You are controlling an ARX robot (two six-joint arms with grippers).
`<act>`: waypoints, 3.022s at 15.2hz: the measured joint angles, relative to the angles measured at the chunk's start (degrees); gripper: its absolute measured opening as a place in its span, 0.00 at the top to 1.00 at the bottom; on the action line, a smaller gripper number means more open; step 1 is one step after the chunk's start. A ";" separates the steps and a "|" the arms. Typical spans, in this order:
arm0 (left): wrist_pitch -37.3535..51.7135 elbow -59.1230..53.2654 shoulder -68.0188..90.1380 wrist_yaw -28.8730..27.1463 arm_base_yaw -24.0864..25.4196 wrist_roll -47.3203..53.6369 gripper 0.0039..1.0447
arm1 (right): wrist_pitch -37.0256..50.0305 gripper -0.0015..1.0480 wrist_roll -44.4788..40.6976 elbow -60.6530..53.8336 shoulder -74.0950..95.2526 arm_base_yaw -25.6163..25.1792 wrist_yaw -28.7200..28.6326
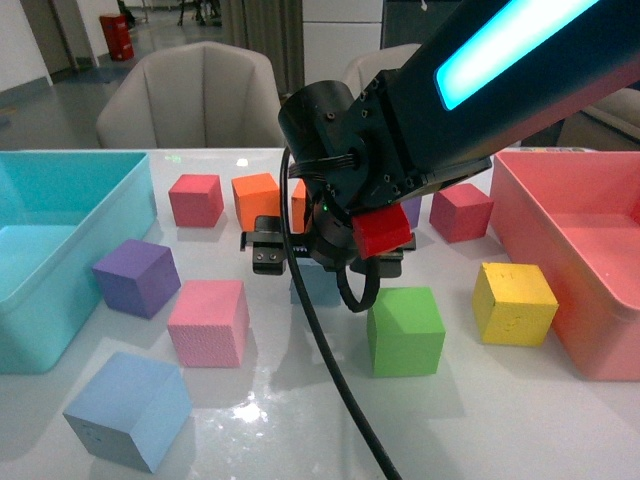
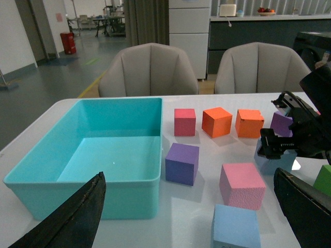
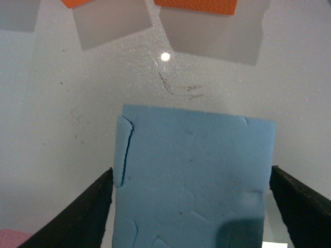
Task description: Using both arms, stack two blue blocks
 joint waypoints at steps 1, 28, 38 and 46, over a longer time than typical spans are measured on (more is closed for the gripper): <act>0.00 0.00 0.00 0.00 0.00 0.00 0.06 | 0.46 0.04 0.00 -1.01 -0.87 0.00 0.02; 0.00 0.00 0.00 -0.02 0.04 0.00 0.06 | 27.54 0.98 -22.56 -99.36 -121.72 -28.52 -6.78; -0.02 0.00 0.00 0.00 0.04 0.00 0.06 | 21.03 0.98 -22.58 -101.90 -131.45 -28.52 -6.80; 0.02 0.00 0.00 -0.04 0.04 0.00 0.06 | 10.23 0.98 -22.58 -101.85 -141.26 -28.52 -6.78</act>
